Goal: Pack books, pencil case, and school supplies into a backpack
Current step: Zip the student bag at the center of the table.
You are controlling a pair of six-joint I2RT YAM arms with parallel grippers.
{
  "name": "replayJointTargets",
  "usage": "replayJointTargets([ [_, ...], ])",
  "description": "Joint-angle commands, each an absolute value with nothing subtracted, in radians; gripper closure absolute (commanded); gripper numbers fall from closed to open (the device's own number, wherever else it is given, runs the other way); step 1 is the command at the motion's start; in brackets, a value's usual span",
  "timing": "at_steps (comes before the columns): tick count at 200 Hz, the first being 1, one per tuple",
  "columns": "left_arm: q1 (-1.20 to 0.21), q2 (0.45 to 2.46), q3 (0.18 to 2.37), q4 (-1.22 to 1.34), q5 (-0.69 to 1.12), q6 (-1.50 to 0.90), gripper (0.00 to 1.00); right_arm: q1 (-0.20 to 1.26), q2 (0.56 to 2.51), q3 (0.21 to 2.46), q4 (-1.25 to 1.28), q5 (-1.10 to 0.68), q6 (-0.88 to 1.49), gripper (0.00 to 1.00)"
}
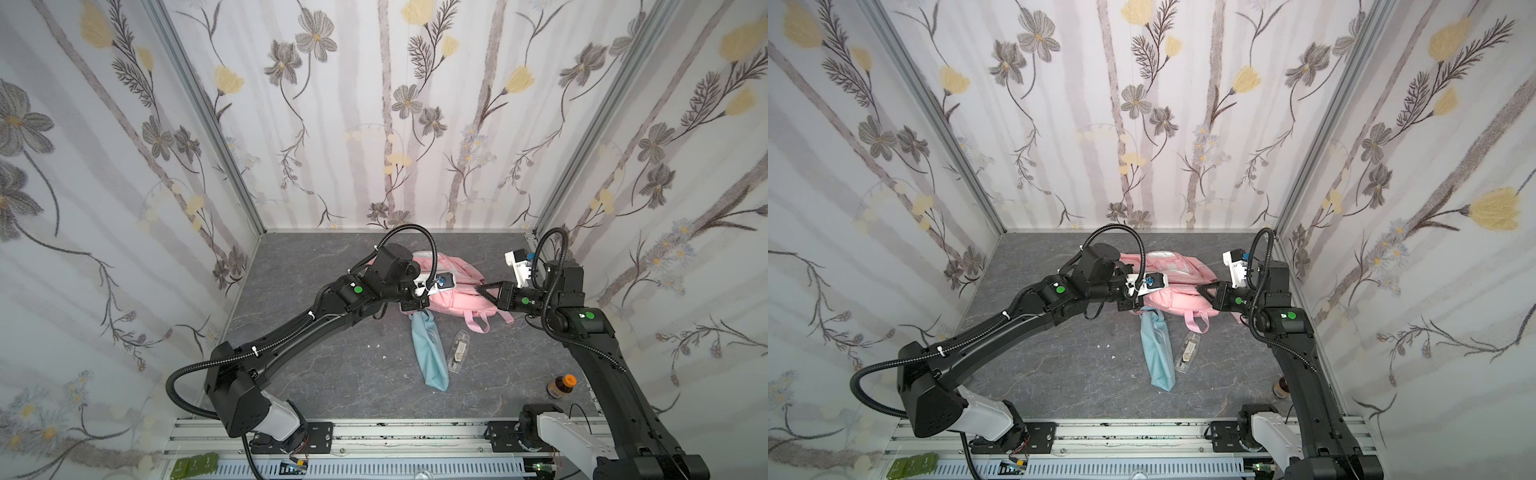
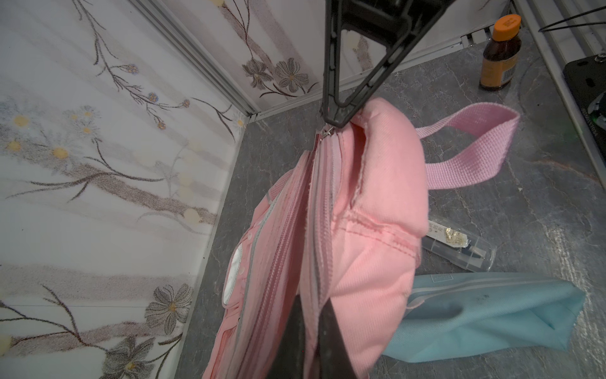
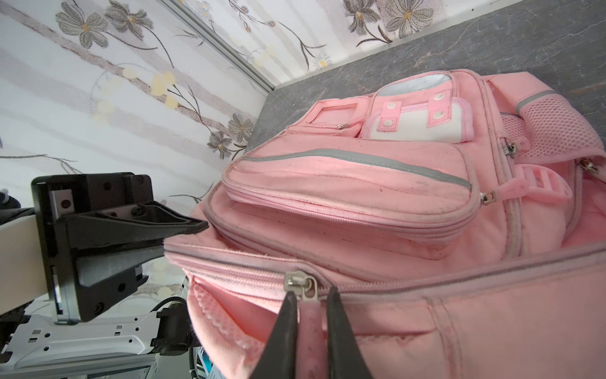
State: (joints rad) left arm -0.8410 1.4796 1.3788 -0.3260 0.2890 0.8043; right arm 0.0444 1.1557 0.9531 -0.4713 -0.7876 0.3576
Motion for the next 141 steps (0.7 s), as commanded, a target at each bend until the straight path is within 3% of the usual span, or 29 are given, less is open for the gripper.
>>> replayJointTargets([
  [1, -0.837, 1.456, 1.374, -0.166, 0.297, 0.803, 1.00, 0.044, 1.146, 0.929, -0.385, -0.851, 0.404, 1.00],
  [48, -0.837, 1.449, 1.364, -0.150, 0.297, 0.804, 1.00, 0.043, 1.087, 0.870, -0.236, -0.924, 0.518, 1.00],
  [76, -0.838, 1.451, 1.364, -0.144, 0.304, 0.804, 1.00, 0.044, 1.080, 0.866, -0.288, -0.903, 0.501, 0.69],
  [86, -0.837, 1.453, 1.364, -0.139, 0.303, 0.806, 1.00, 0.043, 1.089, 0.867, -0.329, -0.894, 0.482, 0.65],
  [124, -0.838, 1.459, 1.364, -0.138, 0.307, 0.808, 1.00, 0.044, 1.127, 0.856, -0.427, -0.908, 0.446, 0.63],
  [141, -0.837, 1.460, 1.362, -0.138, 0.307, 0.812, 1.00, 0.044, 1.132, 0.854, -0.448, -0.909, 0.430, 0.69],
])
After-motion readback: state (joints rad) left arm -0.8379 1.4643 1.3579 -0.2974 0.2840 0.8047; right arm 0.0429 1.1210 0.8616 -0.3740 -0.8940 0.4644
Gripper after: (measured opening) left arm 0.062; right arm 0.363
